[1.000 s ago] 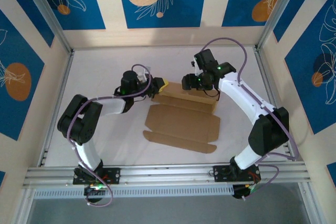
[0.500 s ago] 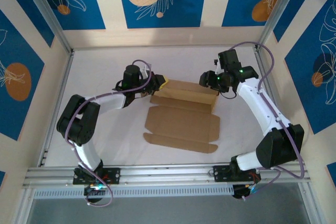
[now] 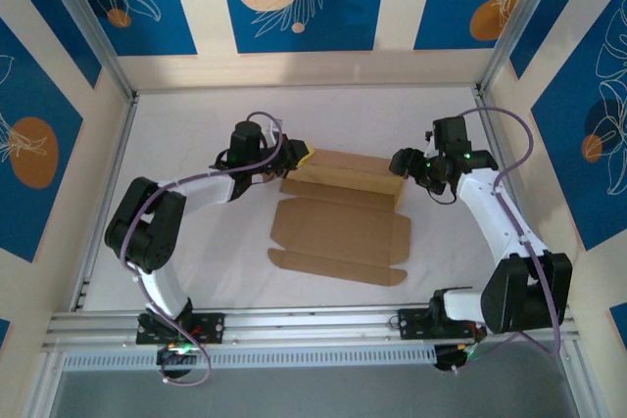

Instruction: Fold the paper box

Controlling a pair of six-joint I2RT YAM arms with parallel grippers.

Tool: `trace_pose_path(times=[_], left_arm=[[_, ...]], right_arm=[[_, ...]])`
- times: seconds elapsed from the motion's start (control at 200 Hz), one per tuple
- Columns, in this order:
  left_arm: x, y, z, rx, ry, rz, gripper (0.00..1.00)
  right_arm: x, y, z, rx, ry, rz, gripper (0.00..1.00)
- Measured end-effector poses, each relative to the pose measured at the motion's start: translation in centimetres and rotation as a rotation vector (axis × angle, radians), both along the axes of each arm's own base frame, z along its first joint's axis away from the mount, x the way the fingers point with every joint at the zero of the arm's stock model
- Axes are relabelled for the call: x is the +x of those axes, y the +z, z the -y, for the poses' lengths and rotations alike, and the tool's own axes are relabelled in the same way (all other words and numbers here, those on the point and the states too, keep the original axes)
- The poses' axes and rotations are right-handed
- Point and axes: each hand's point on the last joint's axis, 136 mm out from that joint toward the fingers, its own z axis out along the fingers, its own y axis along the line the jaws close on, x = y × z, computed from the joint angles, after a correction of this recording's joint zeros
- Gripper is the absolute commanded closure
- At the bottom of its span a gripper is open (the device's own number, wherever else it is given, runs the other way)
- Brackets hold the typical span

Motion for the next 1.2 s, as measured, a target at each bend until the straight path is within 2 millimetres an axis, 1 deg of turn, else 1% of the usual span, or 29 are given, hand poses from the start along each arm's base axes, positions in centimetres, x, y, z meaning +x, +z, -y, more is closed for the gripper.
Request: trace_pose_path(times=[0.045, 0.105, 0.175, 0.235, 0.34, 0.39, 0.445, 0.525, 0.595, 0.69, 0.755, 0.78, 0.825, 0.86, 0.91, 0.97, 0.99, 1.04, 1.06, 1.086, 1.126, 1.201], left_arm=[[0.0, 0.0, 0.0, 0.000, 0.000, 0.001, 0.97], [0.0, 0.0, 0.0, -0.001, 0.000, 0.002, 0.97], [0.0, 0.0, 0.0, -0.003, 0.000, 0.003, 0.93], [0.0, 0.0, 0.0, -0.006, 0.001, 0.005, 0.83], [-0.1, -0.4, -0.2, 0.010, 0.004, 0.006, 0.57], [-0.2, -0.7, -0.5, 0.025, 0.013, -0.011, 0.47], [-0.3, -0.9, -1.0, 0.052, 0.013, -0.011, 0.39], [-0.9, -0.6, -1.9, 0.102, 0.021, -0.010, 0.33], [-1.5, 0.3, -3.0, 0.162, 0.026, 0.015, 0.31], [-2.1, 3.2, -4.5, 0.242, 0.039, 0.106, 0.32], [-2.6, 5.1, -5.6, 0.291, 0.056, 0.171, 0.38], [-3.0, 5.6, -6.1, 0.313, 0.064, 0.192, 0.42], [-3.5, 6.1, -6.9, 0.351, 0.074, 0.219, 0.51], [-3.7, 6.1, -7.4, 0.382, 0.080, 0.231, 0.58], [-3.8, 5.4, -8.0, 0.429, 0.084, 0.235, 0.64], [-3.7, 3.6, -8.6, 0.490, 0.084, 0.214, 0.65], [-3.7, 2.7, -8.7, 0.512, 0.081, 0.198, 0.65], [-3.6, 0.6, -9.0, 0.568, 0.074, 0.161, 0.60], [-3.4, -0.5, -9.2, 0.597, 0.068, 0.144, 0.59], [-3.4, -1.4, -9.2, 0.619, 0.063, 0.131, 0.59], [-3.3, -3.5, -9.4, 0.675, 0.052, 0.100, 0.59], [-3.2, -6.3, -9.8, 0.760, 0.040, 0.064, 0.59]], right_arm=[[0.1, -0.2, -0.1, 0.034, -0.004, 0.003, 0.21], [0.4, -0.2, -0.3, 0.069, -0.007, 0.003, 0.27], [0.9, -0.2, -0.4, 0.095, -0.016, 0.007, 0.30], [1.0, -0.4, -0.6, 0.111, -0.020, 0.011, 0.32], [1.0, -0.8, -1.0, 0.130, -0.020, 0.027, 0.35], [0.9, -0.8, -1.1, 0.131, -0.019, 0.041, 0.36], [0.7, -0.8, -1.2, 0.127, -0.016, 0.052, 0.37], [0.7, -0.9, -1.3, 0.123, -0.014, 0.062, 0.37], [0.8, -0.8, -1.3, 0.114, -0.015, 0.074, 0.38], [1.0, -0.7, -1.3, 0.107, -0.017, 0.084, 0.38], [1.1, -0.7, -1.2, 0.102, -0.018, 0.086, 0.38], [1.1, -0.7, -1.2, 0.101, -0.019, 0.087, 0.38], [1.1, -0.7, -1.2, 0.098, -0.021, 0.089, 0.38], [1.1, -0.7, -1.2, 0.097, -0.020, 0.089, 0.38], [1.2, -0.7, -1.1, 0.095, -0.021, 0.089, 0.37], [1.2, -0.7, -1.2, 0.095, -0.021, 0.091, 0.37], [1.2, -0.7, -1.2, 0.095, -0.021, 0.091, 0.37], [1.3, -0.7, -1.2, 0.095, -0.021, 0.092, 0.38], [1.3, -0.8, -1.2, 0.095, -0.021, 0.092, 0.37], [1.4, -0.7, -1.2, 0.095, -0.021, 0.094, 0.38], [1.4, -0.7, -1.2, 0.095, -0.020, 0.096, 0.37], [1.4, -0.7, -1.2, 0.094, -0.019, 0.098, 0.38]])
